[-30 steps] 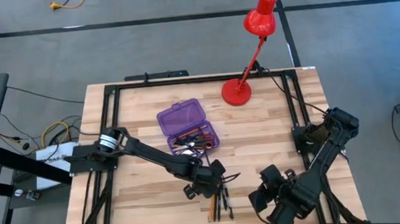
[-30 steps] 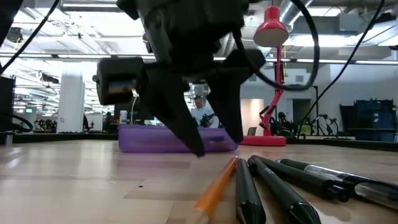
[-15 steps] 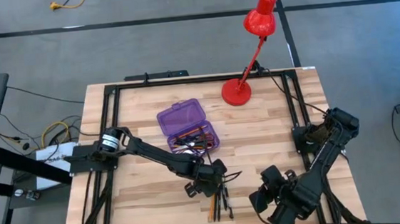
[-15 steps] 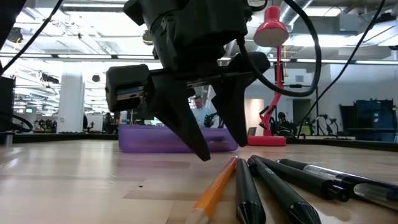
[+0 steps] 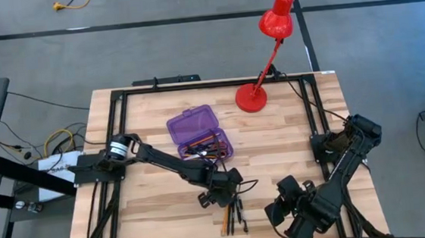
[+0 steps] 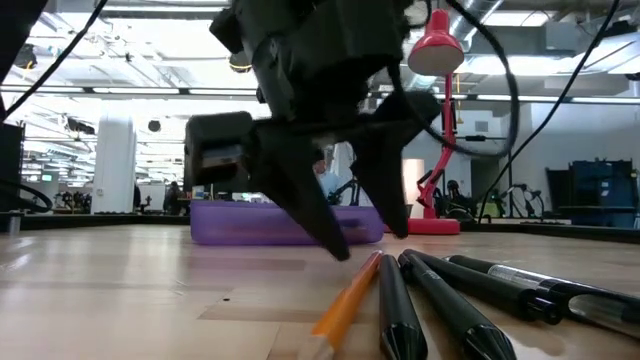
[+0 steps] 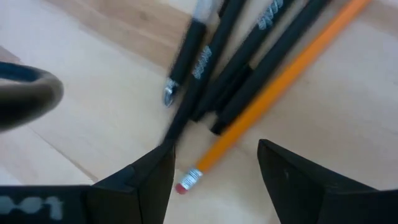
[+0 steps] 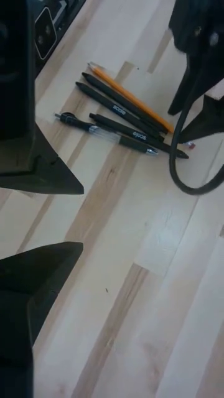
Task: Pick & place school supplies into a supply box
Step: Put the orange pencil into the purple supply box
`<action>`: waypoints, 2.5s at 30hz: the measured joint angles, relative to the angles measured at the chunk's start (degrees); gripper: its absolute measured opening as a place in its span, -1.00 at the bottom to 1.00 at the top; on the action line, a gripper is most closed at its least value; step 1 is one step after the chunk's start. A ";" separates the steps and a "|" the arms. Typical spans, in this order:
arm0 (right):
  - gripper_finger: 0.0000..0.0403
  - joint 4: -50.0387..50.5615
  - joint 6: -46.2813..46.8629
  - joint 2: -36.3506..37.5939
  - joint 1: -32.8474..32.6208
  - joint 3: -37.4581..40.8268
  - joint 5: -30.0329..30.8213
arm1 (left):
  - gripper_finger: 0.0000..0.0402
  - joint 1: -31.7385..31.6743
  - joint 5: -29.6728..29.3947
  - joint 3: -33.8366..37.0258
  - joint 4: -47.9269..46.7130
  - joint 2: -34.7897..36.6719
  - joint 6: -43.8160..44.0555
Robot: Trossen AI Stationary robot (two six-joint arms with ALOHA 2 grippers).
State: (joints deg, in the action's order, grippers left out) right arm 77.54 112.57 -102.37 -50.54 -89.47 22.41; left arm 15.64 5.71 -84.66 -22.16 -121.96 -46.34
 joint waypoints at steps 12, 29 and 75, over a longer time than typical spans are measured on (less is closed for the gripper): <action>-0.37 -0.44 0.00 0.07 0.00 0.00 0.00 | -0.13 -0.54 2.22 -0.26 -1.09 -2.11 0.93; -0.37 -0.20 -0.04 0.05 -0.02 0.00 0.00 | -0.89 -1.01 2.82 -0.35 -9.46 -2.35 7.17; -0.37 7.98 -9.14 0.31 4.07 -0.02 0.04 | -0.31 -1.88 1.94 -0.18 -23.99 -0.36 31.47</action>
State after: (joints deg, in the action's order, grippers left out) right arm 85.51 103.44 -102.06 -46.48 -89.49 22.46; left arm 13.76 7.65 -84.85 -46.15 -122.31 -14.87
